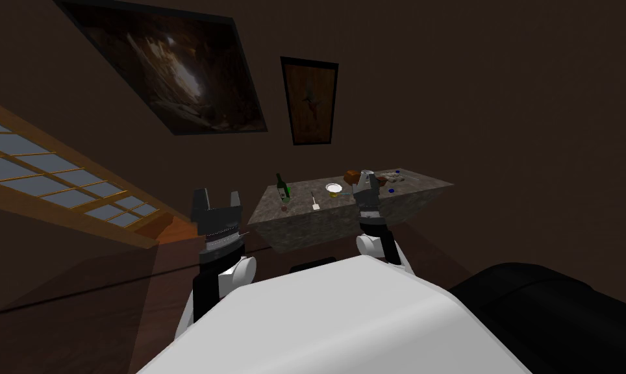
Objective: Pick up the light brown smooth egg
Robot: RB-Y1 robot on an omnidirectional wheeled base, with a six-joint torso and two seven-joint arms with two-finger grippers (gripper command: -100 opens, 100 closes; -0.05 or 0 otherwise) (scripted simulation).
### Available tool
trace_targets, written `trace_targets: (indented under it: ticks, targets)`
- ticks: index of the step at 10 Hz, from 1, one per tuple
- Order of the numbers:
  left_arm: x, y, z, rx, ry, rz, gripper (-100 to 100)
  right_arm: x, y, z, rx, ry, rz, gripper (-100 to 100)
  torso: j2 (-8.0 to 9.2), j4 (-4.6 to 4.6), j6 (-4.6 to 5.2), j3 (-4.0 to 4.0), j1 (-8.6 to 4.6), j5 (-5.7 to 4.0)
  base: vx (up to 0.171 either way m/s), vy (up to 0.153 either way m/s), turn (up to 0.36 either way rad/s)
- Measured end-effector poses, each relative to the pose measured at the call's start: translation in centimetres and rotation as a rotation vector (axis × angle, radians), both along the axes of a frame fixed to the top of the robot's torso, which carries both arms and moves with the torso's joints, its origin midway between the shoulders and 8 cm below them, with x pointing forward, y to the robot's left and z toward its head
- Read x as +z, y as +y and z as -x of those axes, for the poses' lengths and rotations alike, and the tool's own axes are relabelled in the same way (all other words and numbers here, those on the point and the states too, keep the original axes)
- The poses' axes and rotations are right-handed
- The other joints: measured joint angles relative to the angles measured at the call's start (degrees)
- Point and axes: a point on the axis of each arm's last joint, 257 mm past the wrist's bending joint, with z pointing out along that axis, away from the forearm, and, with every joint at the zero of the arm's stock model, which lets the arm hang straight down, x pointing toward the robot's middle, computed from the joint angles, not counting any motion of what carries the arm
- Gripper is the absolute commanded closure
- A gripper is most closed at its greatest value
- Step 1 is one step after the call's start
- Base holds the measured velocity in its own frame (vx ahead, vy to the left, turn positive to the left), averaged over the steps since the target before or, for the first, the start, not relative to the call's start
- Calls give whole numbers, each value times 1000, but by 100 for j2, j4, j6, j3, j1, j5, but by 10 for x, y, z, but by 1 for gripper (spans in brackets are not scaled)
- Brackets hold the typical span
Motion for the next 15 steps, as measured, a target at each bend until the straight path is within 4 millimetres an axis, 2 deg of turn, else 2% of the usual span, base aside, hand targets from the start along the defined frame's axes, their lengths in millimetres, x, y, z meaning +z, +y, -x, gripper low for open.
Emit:
trace_targets:
  ticks: [6,15]
  targets:
    - [-34,2,-37,-34,169,-11,-100,0,0,0,0,0,0,0,0,0,0,0,2,1,-5,2,27]
    - [-90,23,-82,-60,393,56,-100,0,0,0,0,0,0,0,-4,-1,0,-2,-1,0,4,-1,19]
